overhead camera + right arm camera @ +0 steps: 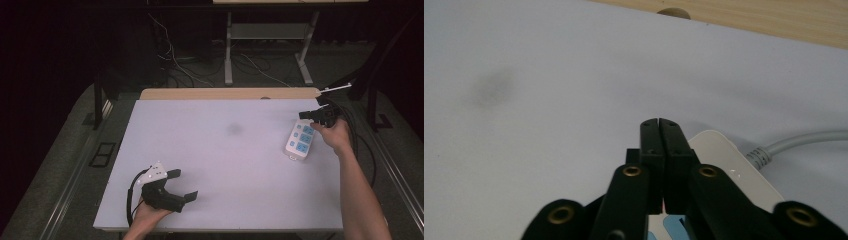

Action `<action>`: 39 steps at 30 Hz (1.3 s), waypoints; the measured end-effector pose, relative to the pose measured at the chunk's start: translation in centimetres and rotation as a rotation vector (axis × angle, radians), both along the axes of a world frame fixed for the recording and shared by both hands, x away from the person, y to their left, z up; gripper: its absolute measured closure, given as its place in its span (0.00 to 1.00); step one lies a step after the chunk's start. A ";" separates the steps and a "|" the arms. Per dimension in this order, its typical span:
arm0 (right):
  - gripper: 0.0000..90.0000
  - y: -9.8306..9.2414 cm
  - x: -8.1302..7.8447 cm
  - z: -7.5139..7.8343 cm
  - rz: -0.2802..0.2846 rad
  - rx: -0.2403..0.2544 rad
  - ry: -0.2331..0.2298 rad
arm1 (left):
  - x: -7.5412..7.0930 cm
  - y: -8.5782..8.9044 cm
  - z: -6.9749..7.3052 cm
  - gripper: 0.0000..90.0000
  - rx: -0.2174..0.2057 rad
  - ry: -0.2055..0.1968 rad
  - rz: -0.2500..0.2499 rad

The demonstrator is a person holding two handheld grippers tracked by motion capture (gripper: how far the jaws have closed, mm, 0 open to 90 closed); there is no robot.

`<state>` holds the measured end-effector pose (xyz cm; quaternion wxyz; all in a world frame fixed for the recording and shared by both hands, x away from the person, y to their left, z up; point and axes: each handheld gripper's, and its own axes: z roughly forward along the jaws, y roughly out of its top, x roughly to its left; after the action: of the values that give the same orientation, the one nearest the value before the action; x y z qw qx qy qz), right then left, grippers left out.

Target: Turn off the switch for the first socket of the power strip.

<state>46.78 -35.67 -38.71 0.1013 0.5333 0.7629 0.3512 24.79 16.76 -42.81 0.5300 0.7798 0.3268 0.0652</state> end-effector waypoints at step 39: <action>1.00 0.6 -0.5 -3.3 -0.048 -0.058 0.016 | -0.1 -0.1 0.1 0.00 -0.006 -0.009 -0.002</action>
<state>46.27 -35.11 -41.99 0.1189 0.5512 0.7604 0.3220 24.65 16.68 -42.73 0.5337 0.7783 0.3239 0.0671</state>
